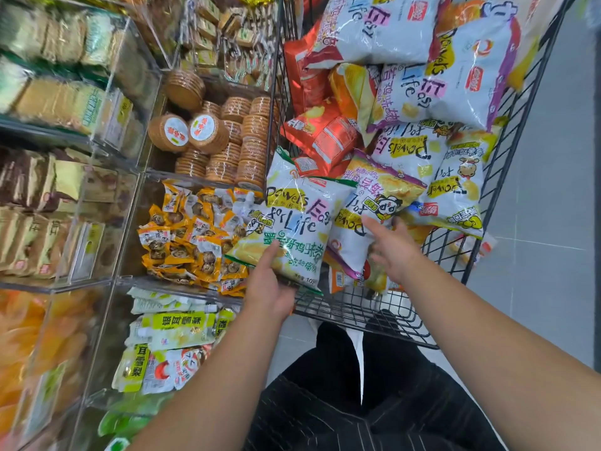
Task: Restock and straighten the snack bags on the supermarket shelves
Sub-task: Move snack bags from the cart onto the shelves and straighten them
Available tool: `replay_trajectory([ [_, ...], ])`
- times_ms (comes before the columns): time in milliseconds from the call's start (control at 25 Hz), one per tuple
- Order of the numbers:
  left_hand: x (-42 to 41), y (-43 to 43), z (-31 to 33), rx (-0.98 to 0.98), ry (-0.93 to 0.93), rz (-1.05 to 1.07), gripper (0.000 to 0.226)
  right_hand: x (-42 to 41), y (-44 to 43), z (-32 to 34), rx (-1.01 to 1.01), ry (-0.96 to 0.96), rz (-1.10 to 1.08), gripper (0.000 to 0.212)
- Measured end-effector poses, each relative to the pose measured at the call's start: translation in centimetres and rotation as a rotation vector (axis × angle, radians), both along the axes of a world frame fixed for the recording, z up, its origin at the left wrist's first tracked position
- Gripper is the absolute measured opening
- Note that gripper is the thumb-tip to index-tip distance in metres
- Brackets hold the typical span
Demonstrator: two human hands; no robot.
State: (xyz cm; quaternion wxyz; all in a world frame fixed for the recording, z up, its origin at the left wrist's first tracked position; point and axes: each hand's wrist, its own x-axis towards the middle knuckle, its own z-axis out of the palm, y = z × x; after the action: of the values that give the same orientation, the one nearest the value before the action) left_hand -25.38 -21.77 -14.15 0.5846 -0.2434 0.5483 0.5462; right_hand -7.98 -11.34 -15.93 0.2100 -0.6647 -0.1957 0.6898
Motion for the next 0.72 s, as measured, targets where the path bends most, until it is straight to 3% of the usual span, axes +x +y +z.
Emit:
replay_trajectory([
  [120, -0.2, 0.3, 0.1, -0.058, 0.066, -0.035, 0.019, -0.8, 1.0, -0.2, 0.008, -0.067, -0.019, 0.121],
  [240, -0.8, 0.2, 0.1, -0.078, 0.133, -0.06, 0.03, -0.8, 2.4, -0.5, -0.02, -0.166, -0.105, 0.117],
  [320, -1.6, 0.1, -0.1, -0.109, 0.193, -0.09, 0.032, -0.8, 3.0, -0.7, -0.02, -0.107, -0.207, 0.128],
  [480, -3.3, 0.5, -0.3, -0.123, 0.314, -0.16, 0.068, 0.6, 2.6, -4.2, -0.005, -0.081, -0.297, 0.14],
  [520, -3.5, 0.6, -0.3, -0.109, 0.323, -0.166, 0.069, 0.6, 2.2, -2.9, 0.019, -0.065, -0.35, 0.13],
  [600, -3.5, 0.7, -0.1, -0.09, 0.306, -0.151, 0.065, 0.3, 0.9, 0.2, 0.061, -0.017, -0.471, 0.091],
  [720, -3.1, 0.4, -0.1, -0.085, 0.253, -0.075, 0.042, 1.1, -0.9, 0.0, 0.077, 0.104, -0.665, 0.04],
])
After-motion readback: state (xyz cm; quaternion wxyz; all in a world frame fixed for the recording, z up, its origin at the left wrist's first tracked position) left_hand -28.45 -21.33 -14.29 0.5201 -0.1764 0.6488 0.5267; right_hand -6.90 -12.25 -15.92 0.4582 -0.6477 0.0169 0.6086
